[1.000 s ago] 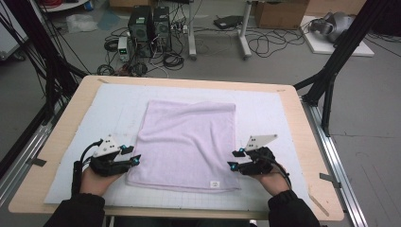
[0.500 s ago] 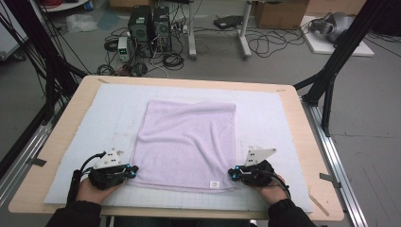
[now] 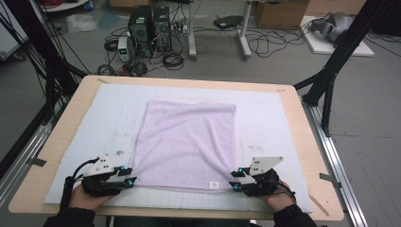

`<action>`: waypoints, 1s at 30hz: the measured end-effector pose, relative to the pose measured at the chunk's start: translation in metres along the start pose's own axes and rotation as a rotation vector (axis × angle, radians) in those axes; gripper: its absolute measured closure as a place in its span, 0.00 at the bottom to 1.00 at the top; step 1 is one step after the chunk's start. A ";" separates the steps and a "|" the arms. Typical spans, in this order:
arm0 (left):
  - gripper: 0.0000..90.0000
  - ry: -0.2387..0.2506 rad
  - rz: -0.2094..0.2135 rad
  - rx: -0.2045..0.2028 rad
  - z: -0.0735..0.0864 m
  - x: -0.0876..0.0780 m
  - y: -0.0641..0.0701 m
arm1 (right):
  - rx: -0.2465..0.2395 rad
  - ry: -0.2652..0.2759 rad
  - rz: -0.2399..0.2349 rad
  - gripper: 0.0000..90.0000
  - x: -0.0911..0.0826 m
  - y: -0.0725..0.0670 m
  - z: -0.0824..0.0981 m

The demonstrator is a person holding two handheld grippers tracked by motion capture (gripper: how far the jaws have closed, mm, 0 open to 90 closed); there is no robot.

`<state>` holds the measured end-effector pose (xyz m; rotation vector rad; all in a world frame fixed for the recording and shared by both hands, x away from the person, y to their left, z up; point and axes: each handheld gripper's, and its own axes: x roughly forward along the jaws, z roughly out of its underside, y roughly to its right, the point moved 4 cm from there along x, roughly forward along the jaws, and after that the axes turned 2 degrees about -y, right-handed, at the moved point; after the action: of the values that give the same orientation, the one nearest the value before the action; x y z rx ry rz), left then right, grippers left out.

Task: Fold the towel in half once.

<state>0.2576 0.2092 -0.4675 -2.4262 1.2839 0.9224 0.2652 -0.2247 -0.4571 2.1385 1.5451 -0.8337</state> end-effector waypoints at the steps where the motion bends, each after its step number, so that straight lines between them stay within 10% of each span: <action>1: 0.59 -0.011 0.006 -0.007 0.001 0.001 0.000 | -0.007 -0.001 -0.017 0.63 0.002 -0.001 0.001; 5: 0.63 -0.014 -0.016 0.019 0.002 0.003 0.001 | -0.033 -0.069 -0.026 0.62 0.014 -0.002 0.008; 11: 0.95 -0.020 -0.048 0.018 0.001 0.002 -0.001 | -0.069 -0.070 -0.030 0.94 0.013 0.000 0.006; 23: 0.95 -0.001 -0.001 -0.002 0.007 -0.013 0.020 | -0.045 -0.058 -0.144 0.92 -0.005 -0.010 0.013; 30: 0.70 0.011 -0.029 -0.034 0.006 -0.013 0.012 | 0.024 0.008 -0.161 0.63 -0.011 -0.004 0.010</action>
<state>0.2401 0.2141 -0.4629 -2.4718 1.2437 0.9326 0.2563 -0.2369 -0.4575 2.0570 1.7384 -0.9006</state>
